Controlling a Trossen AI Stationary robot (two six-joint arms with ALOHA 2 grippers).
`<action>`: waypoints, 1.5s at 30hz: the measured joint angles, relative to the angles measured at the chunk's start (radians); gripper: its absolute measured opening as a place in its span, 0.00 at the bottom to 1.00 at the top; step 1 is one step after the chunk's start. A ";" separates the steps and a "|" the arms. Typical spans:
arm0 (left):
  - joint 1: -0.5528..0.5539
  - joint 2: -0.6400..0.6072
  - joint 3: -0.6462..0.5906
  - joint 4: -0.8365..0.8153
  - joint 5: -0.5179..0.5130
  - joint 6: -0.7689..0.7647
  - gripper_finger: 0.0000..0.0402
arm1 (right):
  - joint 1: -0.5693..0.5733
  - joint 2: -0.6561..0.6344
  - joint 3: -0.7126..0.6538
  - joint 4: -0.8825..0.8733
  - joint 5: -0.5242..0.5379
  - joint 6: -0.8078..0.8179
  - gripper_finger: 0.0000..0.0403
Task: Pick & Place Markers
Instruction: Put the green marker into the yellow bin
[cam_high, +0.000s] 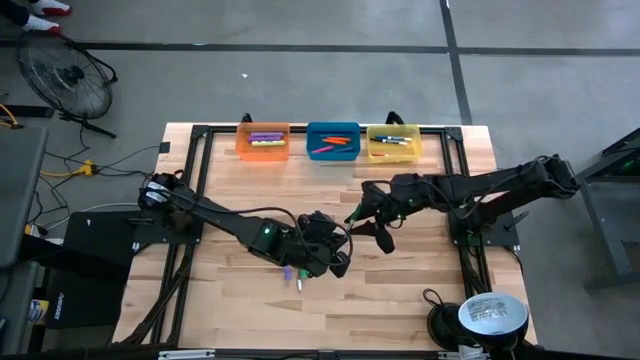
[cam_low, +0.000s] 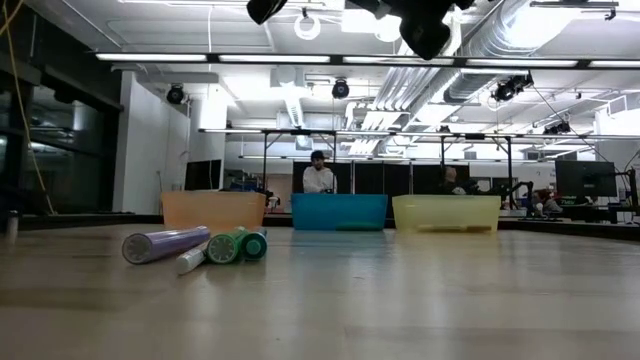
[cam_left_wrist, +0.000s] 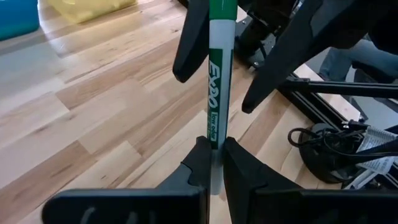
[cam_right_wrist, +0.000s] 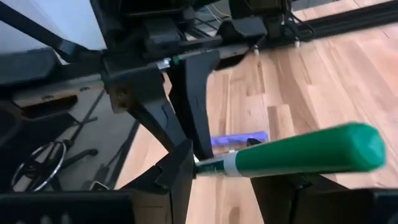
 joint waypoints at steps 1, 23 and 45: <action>0.000 0.000 0.000 0.001 0.000 0.000 0.04 | -0.001 0.000 0.000 0.004 -0.008 0.000 0.34; 0.001 0.000 0.000 -0.028 0.044 0.046 0.04 | -0.001 0.000 0.000 -0.016 -0.040 -0.026 0.07; -0.056 -0.119 -0.047 -0.885 -0.183 -0.585 0.04 | -0.188 0.000 0.053 -0.402 0.136 -0.169 0.07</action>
